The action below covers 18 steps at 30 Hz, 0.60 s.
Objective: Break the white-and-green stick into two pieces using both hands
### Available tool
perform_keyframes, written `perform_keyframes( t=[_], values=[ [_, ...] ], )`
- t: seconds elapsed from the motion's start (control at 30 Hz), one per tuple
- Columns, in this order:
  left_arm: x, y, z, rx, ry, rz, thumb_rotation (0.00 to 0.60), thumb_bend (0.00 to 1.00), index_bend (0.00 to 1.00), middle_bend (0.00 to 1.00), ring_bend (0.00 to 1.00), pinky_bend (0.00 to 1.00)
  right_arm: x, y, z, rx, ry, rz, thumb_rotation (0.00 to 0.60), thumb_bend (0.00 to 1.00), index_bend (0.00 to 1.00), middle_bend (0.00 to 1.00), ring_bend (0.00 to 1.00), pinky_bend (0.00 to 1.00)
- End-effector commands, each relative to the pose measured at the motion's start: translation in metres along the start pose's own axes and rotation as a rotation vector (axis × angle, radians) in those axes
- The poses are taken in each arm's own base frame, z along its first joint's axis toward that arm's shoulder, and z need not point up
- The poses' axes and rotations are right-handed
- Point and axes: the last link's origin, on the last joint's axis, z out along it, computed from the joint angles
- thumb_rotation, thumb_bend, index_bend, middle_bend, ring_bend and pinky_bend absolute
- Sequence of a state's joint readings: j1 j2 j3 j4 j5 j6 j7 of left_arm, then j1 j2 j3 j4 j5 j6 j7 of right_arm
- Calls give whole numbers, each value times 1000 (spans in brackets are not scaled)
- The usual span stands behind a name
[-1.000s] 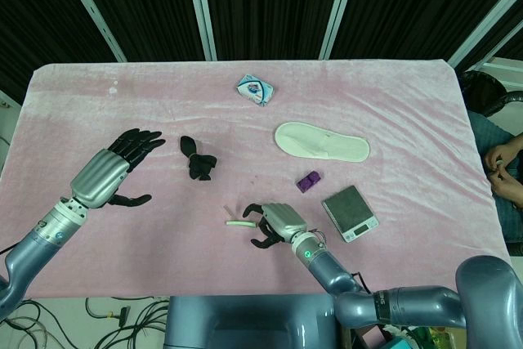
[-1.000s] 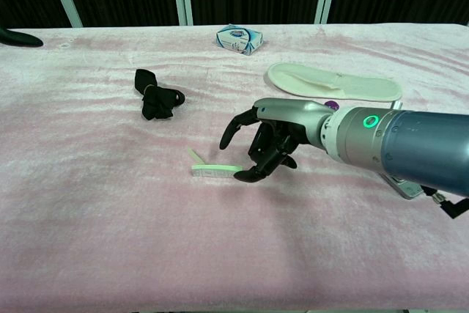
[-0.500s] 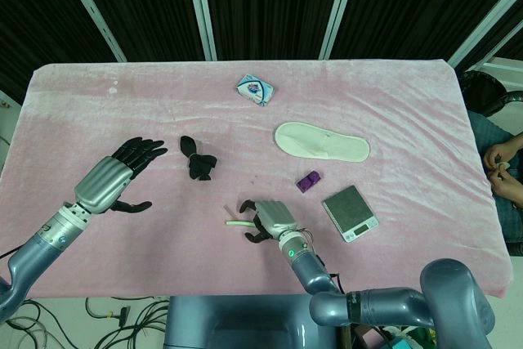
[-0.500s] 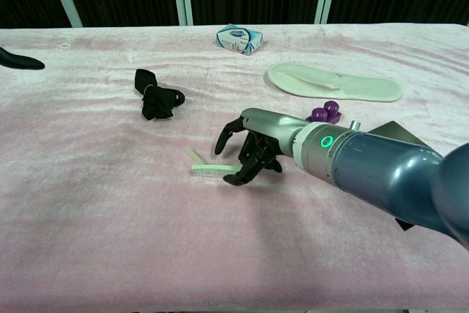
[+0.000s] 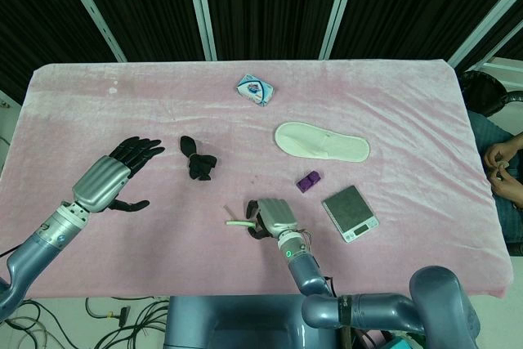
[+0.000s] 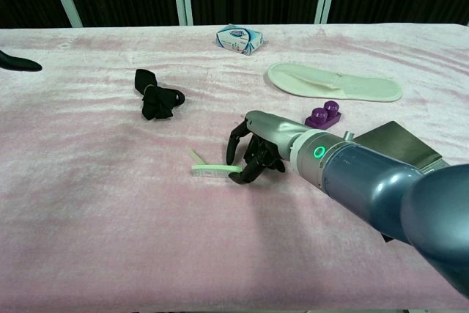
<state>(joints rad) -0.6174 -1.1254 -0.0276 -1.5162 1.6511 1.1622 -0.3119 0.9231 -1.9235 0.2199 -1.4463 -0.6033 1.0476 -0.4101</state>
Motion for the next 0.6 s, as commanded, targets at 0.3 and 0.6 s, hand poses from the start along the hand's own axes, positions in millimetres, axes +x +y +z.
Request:
perform_keyframes(
  t=[0.3,0.6],
  values=[
    [0,1,0,0,2,2,600,184,56,28,0,0,-6,1,-1,4,2,4,600,343,579,876,824,782],
    [1,-1,0,14,4,3,600,184,57,28,0,0,-9,1,1,8,25,31,600,454,675,885,830,783]
  ],
)
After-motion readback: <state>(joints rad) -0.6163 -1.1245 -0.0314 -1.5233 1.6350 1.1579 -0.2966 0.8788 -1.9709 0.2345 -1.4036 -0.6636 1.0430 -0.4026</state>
